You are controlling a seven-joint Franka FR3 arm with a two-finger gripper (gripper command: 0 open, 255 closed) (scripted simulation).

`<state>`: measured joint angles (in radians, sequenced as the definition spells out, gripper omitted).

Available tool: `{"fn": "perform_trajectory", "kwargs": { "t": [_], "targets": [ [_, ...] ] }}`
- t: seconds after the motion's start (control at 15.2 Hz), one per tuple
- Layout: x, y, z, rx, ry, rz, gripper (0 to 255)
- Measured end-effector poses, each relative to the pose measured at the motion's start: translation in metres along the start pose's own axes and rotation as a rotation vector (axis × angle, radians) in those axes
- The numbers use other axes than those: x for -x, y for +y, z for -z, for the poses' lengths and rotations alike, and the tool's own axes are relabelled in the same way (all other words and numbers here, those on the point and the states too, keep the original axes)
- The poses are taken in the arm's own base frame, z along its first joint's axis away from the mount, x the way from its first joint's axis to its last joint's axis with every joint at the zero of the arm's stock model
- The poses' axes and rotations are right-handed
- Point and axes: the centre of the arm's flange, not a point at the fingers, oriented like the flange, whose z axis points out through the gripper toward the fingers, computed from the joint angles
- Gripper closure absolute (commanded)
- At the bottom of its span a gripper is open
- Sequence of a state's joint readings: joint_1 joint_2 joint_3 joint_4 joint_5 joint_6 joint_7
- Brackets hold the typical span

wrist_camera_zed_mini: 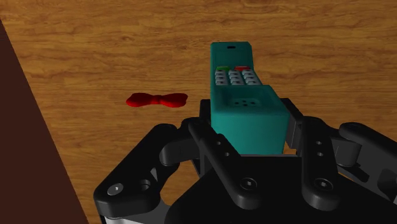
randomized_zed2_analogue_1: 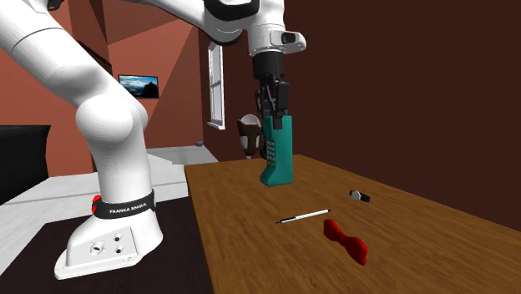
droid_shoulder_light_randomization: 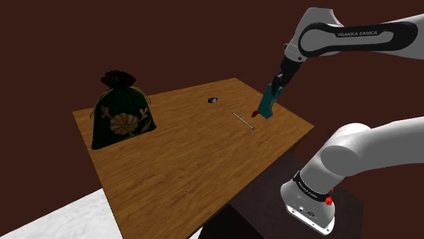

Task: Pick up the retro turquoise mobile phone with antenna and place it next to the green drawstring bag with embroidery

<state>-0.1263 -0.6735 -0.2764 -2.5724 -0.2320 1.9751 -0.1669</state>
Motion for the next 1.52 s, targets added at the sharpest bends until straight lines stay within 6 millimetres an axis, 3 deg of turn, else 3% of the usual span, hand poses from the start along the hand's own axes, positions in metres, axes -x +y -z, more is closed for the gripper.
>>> {"fn": "perform_trajectory", "kwargs": {
  "t": [1.52],
  "targets": [
    [-0.007,0.008,0.122,0.0,0.0,0.0,255]
  ]
}}
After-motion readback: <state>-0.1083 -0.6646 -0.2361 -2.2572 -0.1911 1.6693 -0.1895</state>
